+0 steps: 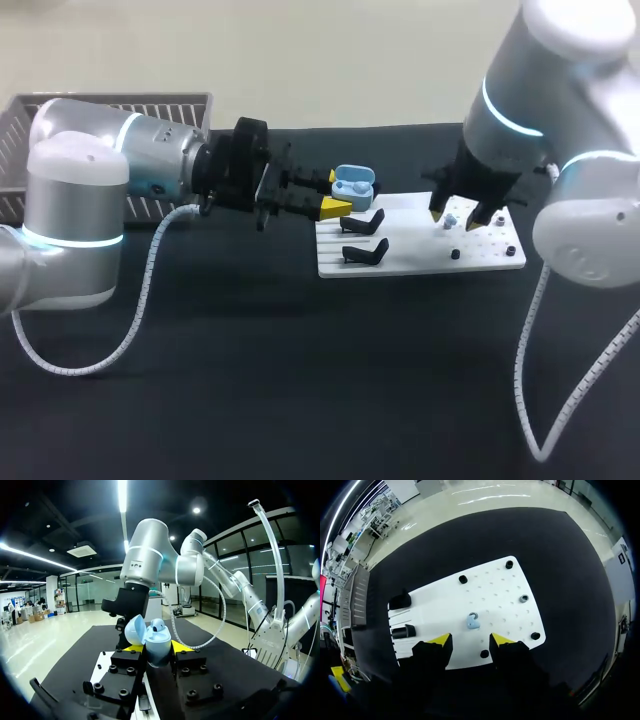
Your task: Pick up each earbud case from the left stands, insert the matching earbuds, close the lid, and place the case in the box.
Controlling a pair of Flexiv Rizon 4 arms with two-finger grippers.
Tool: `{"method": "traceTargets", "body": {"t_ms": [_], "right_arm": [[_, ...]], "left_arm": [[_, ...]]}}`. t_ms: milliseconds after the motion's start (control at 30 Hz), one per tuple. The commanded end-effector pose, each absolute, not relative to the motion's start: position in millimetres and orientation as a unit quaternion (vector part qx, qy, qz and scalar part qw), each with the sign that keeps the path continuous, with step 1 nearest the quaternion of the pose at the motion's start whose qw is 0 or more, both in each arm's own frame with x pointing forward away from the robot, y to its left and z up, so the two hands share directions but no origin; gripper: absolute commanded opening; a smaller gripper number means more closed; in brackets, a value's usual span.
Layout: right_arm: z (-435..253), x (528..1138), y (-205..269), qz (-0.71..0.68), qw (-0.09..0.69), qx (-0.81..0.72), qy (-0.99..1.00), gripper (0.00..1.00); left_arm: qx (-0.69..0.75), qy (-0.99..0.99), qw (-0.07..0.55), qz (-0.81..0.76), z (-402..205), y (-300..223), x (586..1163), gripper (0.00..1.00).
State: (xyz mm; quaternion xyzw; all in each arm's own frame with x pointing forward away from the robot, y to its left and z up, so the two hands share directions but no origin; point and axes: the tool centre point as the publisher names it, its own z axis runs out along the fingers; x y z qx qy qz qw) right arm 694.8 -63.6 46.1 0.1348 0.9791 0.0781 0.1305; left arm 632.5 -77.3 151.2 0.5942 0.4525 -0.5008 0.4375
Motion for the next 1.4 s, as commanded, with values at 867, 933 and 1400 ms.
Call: {"method": "traceTargets", "body": {"t_ms": [867,933,1400], "right_arm": [[24,712,-70,0.089,0.105,0.136,0.981,0.38],[24,713,-70,0.091,0.106,0.136,0.981,0.38],[25,715,-70,0.092,0.102,0.136,0.981,0.28]], "left_arm": [[0.594,0.452,0.439,-0.5,150,-77,632,0.0],[0.594,0.452,0.439,-0.5,150,-77,632,0.0],[0.594,0.452,0.439,-0.5,150,-77,632,0.0]]}}
